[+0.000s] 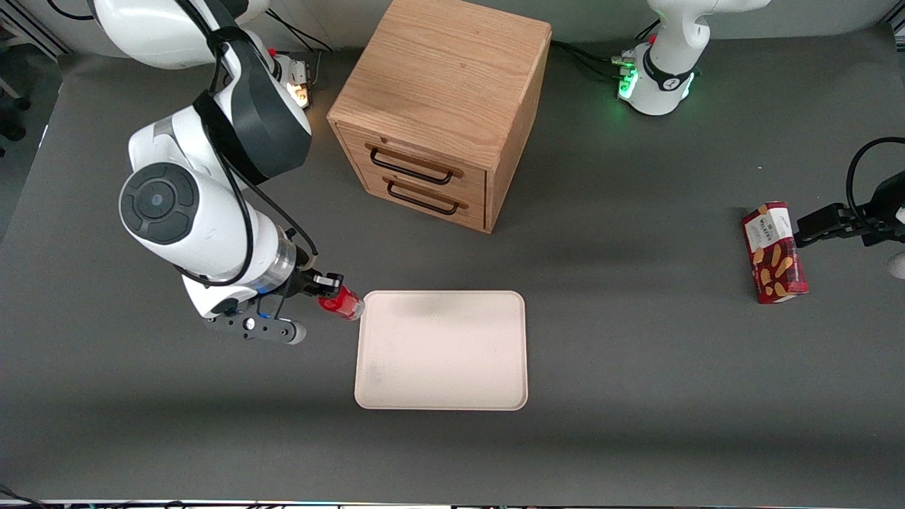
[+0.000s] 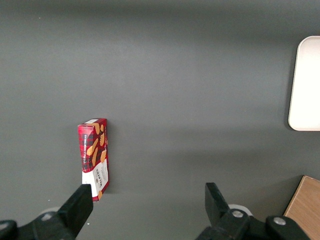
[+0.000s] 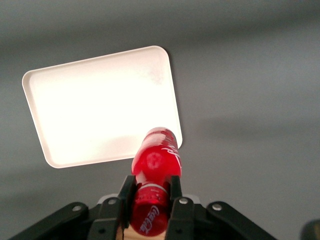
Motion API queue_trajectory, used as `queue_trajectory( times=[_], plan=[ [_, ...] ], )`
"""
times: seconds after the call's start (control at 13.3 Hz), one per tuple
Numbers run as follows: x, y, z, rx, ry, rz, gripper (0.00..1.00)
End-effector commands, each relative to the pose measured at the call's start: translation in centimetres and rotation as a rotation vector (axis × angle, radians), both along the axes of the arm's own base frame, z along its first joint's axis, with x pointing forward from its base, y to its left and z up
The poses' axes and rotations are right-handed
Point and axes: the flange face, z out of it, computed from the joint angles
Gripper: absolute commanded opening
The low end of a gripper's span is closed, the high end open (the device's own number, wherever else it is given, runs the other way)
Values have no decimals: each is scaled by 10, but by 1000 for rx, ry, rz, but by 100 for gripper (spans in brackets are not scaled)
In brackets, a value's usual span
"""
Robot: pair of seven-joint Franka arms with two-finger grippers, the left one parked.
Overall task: Place coke bottle on tray
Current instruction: 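Carry the held bottle over to the white tray's edge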
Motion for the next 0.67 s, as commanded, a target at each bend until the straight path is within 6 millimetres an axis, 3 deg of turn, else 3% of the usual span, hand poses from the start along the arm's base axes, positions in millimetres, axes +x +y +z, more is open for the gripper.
queue_trajectory(
  times=[0.0,0.6],
  plan=[
    [8,6,-4,9,-25,-24,0],
    [37,13,-89,-48,-59,-20,0]
  ],
)
